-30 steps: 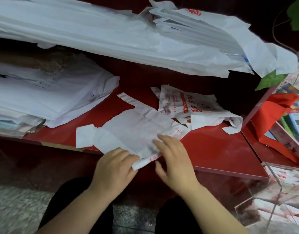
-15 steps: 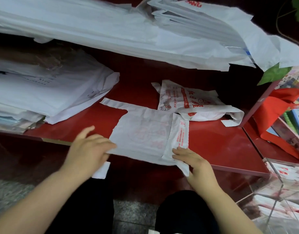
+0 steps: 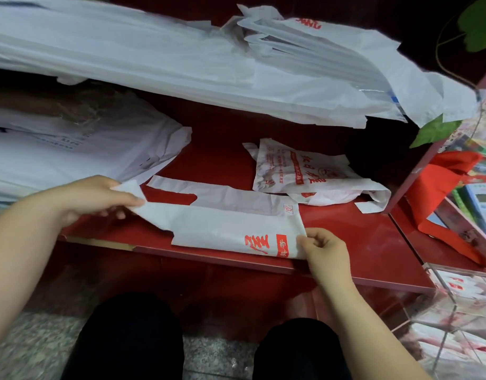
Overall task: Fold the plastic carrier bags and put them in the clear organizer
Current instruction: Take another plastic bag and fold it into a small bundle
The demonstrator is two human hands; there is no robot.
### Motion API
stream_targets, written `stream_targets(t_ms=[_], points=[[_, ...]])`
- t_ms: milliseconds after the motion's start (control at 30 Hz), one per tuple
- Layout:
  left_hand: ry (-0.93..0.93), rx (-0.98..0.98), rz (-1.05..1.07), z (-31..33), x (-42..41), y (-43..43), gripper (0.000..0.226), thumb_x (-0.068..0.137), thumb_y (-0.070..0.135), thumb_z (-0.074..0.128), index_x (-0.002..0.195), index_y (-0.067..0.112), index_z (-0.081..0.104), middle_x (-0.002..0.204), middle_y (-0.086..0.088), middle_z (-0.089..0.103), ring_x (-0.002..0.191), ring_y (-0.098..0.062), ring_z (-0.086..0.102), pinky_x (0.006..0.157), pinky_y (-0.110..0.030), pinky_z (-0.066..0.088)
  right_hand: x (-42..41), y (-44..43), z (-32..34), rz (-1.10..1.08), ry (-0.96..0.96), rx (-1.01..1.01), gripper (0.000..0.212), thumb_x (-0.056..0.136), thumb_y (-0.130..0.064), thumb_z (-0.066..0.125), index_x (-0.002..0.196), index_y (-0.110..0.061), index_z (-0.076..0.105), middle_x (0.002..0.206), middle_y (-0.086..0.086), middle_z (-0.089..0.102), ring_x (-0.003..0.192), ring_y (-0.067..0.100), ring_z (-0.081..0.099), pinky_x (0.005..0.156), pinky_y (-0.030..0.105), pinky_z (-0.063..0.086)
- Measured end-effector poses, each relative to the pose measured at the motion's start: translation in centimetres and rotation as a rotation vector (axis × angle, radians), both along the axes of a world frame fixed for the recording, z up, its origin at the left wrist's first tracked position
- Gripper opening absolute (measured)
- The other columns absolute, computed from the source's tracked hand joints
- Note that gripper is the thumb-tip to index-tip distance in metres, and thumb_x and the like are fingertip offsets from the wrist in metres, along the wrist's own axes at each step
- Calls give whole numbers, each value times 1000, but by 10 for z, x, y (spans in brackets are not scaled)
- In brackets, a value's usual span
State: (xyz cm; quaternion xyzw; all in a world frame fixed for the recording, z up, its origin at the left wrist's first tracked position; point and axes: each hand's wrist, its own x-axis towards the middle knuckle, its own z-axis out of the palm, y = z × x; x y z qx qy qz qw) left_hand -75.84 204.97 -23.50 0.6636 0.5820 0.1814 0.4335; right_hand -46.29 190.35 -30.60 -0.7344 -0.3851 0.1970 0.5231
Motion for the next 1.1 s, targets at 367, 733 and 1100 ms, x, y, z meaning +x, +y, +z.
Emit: stream_targets(t_ms=[367,733,1100], points=[[215,353,345,-35,25,7,29,89,34,57,73,10,56,87,-8,58,86,-29,52,75,-34,37,-19,0,-3,-91,-169,-24,19,85,3,52,98,-8,59,75,-8,56,62,-1,50,54,5,39],[349,732,-616,-56,139,-90,49,100,36,24,147,21,23,155,1,16,142,-12,15,113,-30,6,-22,5,-7,-116,-283,-53,26,85,3,50,108,-5,59,101,7,64,80,16,52,61,16,29],[612,636,-550,-81,145,-97,63,94,54,-1,148,21,-7,156,2,-11,142,-12,-13,113,-31,-11,-12,1,-6,-140,-462,-178,38,85,0,52,122,-7,53,128,6,52,113,26,51,96,33,31]])
